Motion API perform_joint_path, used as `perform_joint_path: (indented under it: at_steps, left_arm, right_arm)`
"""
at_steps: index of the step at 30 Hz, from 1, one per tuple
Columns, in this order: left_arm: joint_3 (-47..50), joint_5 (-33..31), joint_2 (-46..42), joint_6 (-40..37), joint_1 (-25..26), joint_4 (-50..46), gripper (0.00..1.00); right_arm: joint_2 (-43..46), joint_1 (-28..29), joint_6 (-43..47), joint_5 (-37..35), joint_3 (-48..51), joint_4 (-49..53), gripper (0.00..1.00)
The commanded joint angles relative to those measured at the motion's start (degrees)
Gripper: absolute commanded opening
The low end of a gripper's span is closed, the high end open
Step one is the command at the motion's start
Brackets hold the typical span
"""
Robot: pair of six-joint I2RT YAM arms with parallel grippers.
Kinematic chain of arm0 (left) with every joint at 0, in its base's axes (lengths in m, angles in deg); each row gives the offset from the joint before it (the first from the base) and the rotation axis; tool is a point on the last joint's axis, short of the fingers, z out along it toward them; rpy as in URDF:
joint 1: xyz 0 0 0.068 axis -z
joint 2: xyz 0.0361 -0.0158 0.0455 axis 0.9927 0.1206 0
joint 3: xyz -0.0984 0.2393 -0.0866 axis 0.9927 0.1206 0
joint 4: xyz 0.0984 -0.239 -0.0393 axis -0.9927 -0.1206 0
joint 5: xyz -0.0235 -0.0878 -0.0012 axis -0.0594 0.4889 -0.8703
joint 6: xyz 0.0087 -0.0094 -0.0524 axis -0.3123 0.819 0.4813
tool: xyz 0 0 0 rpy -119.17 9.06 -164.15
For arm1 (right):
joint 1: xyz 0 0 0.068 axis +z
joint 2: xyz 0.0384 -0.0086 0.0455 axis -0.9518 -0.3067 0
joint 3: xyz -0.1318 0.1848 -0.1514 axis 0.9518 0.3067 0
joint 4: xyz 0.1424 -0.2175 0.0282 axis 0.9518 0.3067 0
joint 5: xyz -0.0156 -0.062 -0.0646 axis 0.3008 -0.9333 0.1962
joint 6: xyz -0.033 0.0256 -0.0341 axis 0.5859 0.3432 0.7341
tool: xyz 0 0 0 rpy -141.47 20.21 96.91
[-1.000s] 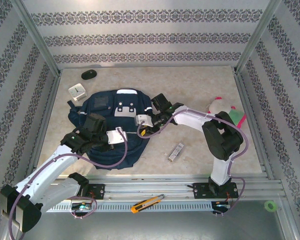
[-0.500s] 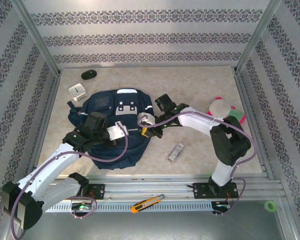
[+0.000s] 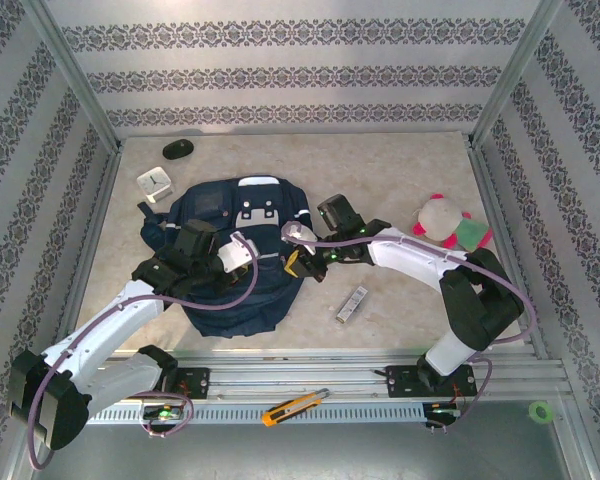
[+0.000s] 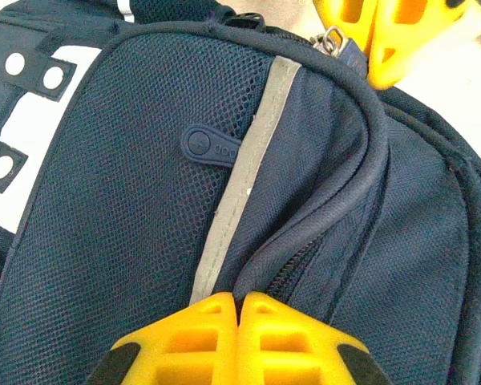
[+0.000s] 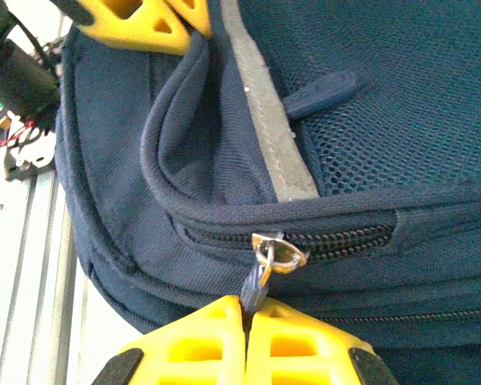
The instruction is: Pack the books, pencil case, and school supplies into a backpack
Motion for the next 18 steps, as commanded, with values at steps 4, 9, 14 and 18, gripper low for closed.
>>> perform_joint_path:
  at_steps: [4, 9, 14, 18]
  left_arm:
    - [-1.67, 4.73, -0.89, 0.99, 0.84, 8.02, 0.0]
    - [-1.38, 6.58, -2.4, 0.7, 0.93, 7.69, 0.0]
    - [-1.5, -1.01, -1.63, 4.17, 1.16, 8.76, 0.0]
    - [-2.79, -10.61, 1.9, 11.23, 2.25, 11.93, 0.0]
  right_arm:
    - [0.77, 1.76, -10.84, -0.75, 0.86, -11.61, 0.11]
    - [-2.06, 1.41, -12.1, 1.14, 0.38, -15.97, 0.15]
    - [0.23, 0.79, -11.84, -1.29, 1.33, -15.45, 0.0]
    - [5.17, 3.31, -12.91, -3.74, 3.45, -12.81, 0.0]
